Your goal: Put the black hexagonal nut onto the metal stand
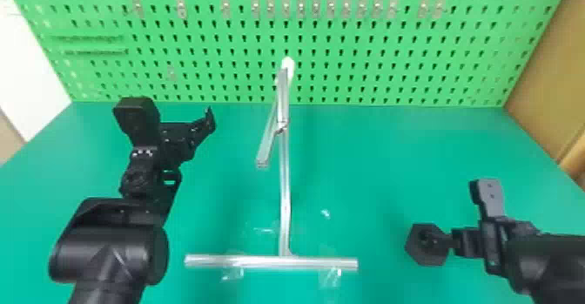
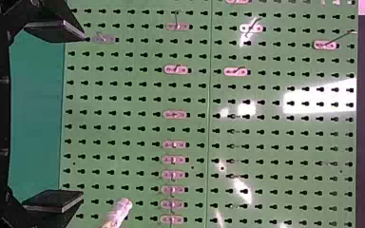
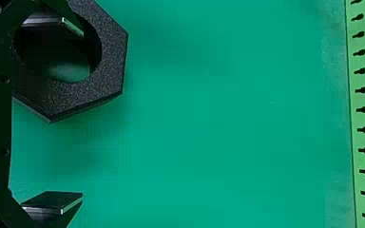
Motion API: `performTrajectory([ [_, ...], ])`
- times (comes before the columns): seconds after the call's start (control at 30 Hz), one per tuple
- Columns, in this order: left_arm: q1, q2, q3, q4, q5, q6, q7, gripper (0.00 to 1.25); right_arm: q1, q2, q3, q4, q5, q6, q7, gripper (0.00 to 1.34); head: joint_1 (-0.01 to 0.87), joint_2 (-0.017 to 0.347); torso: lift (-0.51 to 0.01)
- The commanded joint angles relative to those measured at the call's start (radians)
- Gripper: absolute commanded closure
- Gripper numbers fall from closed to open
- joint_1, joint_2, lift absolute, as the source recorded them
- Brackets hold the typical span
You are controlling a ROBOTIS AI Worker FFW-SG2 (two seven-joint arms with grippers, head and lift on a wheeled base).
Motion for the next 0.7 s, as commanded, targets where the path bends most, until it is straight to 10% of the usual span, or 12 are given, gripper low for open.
performTrajectory([
  [0.0,0.0,0.0,0.0,0.0,0.0,0.0,0.0,0.11,-0.012,0.01,-0.012,0.023,0.019,-0.027,0.0,0.11,0.693,0.081,-0.001],
  [0.43,0.0,0.0,0.0,0.0,0.0,0.0,0.0,0.11,-0.034,0.021,-0.011,0.096,0.047,-0.07,0.0,0.17,0.693,0.081,-0.001],
  [0.67,0.002,0.0,0.002,0.0,0.0,0.0,0.0,0.11,-0.034,0.021,-0.011,0.11,0.048,-0.068,0.0,0.55,0.693,0.081,-0.001],
])
